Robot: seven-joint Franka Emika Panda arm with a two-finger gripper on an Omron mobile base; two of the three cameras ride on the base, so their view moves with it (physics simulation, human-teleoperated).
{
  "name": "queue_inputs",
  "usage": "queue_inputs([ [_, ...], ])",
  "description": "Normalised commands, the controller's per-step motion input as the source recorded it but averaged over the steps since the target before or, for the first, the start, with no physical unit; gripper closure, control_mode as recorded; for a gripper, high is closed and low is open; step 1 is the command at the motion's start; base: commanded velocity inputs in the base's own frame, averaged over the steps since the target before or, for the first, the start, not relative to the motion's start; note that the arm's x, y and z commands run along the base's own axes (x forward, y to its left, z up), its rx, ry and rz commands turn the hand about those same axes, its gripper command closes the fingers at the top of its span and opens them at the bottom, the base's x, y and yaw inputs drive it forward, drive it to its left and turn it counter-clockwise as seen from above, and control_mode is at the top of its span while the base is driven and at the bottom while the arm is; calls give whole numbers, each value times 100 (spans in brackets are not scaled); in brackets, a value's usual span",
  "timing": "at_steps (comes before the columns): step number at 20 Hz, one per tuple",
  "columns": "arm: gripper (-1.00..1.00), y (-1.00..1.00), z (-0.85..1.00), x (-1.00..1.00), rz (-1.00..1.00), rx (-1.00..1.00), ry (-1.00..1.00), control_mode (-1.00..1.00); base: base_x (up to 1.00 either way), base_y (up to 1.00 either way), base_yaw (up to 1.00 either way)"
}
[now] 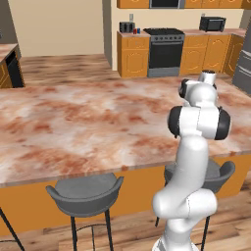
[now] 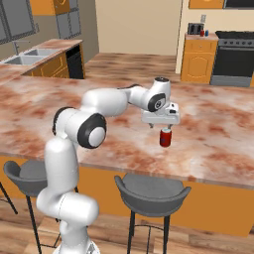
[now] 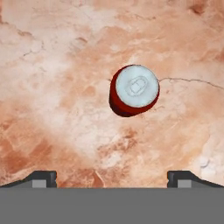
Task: Four empty soda cans are scattered around the kitchen. Gather all the cans and cluster them next to the stove for recycling.
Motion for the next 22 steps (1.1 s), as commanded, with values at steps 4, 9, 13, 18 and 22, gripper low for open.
queue_inputs([
  [4, -100, -4, -15, 28, 0, 0, 0, -100, 0, 0, 0],
  [9, -100, -9, -12, 25, 0, 0, 0, -100, 0, 0, 0],
  [13, -100, -8, -12, 27, 0, 0, 1, -100, 0, 0, 0],
  [18, -100, -7, -12, 23, 0, 0, 2, -100, 0, 0, 0],
  [22, -100, -6, -10, 28, 0, 0, 2, -100, 0, 0, 0],
])
